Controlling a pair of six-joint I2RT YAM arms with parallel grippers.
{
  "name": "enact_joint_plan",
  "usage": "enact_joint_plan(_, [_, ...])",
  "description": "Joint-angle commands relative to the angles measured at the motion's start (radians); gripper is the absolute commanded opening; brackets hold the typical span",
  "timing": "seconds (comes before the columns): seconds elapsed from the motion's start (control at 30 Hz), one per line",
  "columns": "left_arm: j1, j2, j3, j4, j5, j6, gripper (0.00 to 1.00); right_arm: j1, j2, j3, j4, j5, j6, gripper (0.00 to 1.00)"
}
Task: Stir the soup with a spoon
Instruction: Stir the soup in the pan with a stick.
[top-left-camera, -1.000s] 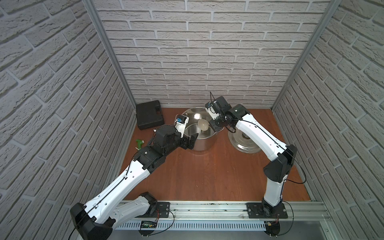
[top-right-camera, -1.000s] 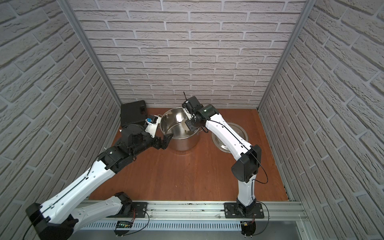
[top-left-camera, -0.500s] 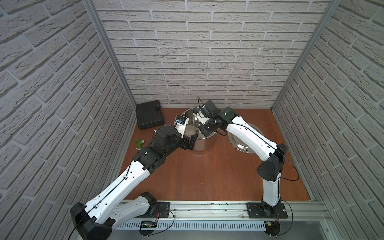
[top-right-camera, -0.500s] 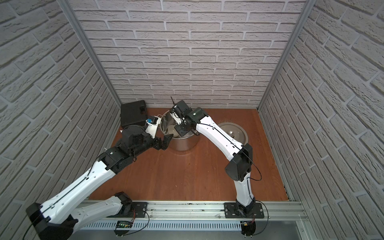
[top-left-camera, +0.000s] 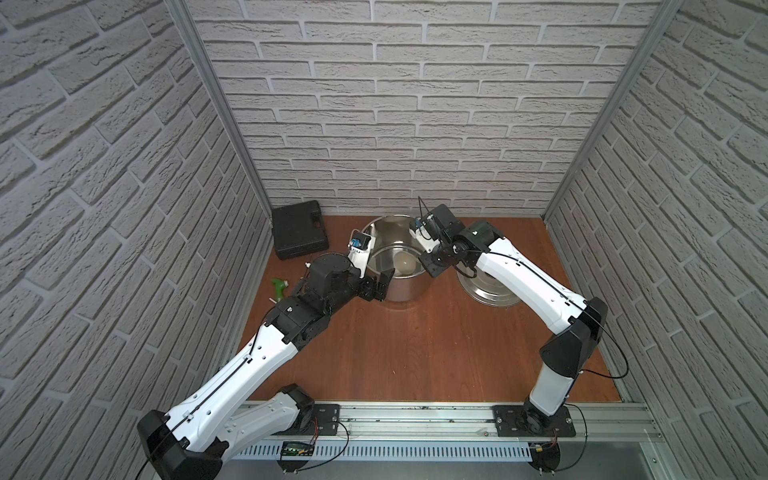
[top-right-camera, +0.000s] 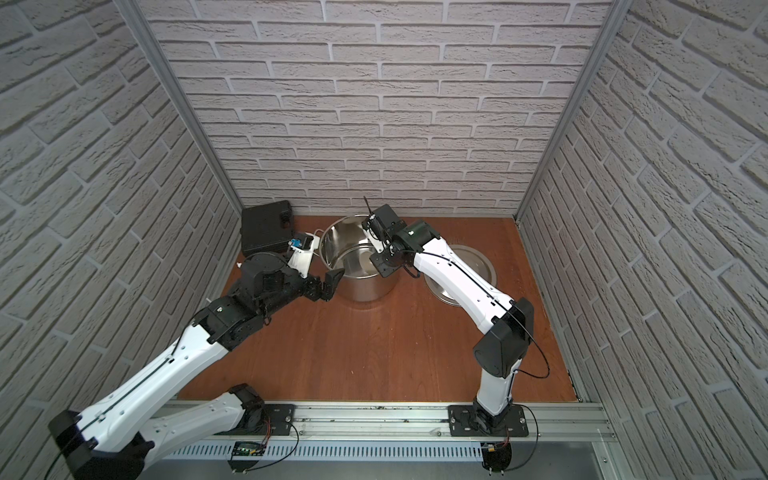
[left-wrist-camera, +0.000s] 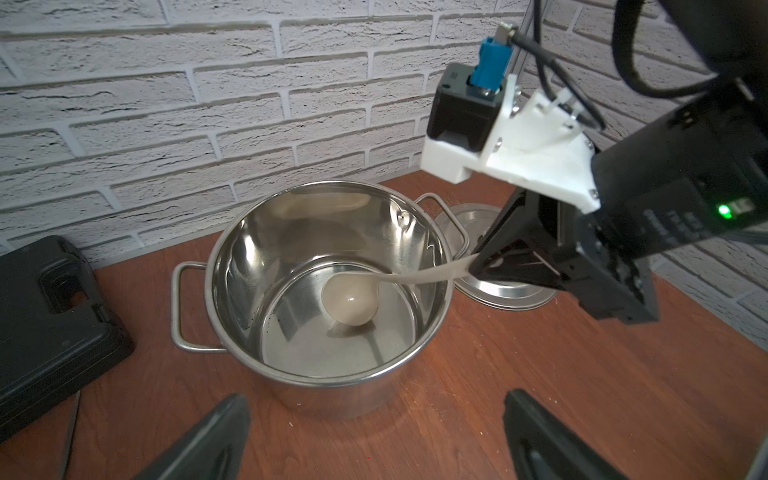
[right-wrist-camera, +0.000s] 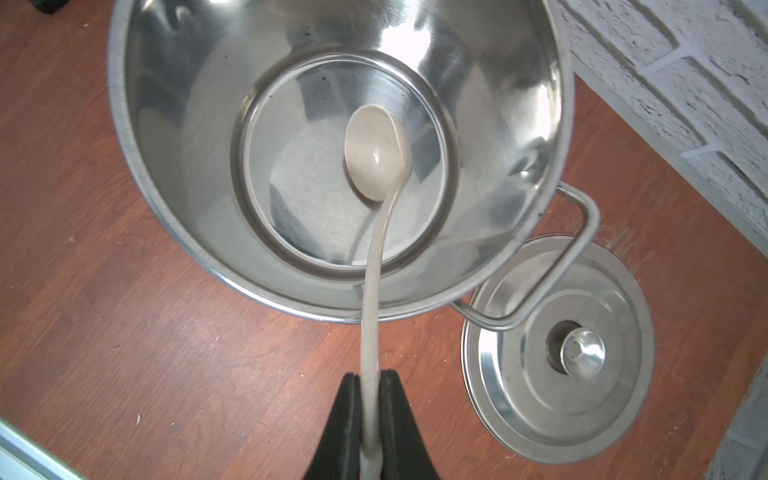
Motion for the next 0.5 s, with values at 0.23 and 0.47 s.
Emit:
enact_joint_plan(0.23, [-0.003,-0.037,-0.025,0.039,-0.013,-0.004,0.98,-0.026,0.108,0.175,0.028,0.005,0.001,0.03])
enact_joint_plan(0.47, [-0.004,-0.039,-0.028,0.046,-0.016,-0.002,0.98,0.024,0.207,0.292,0.007,-0.048,0.004,0.03])
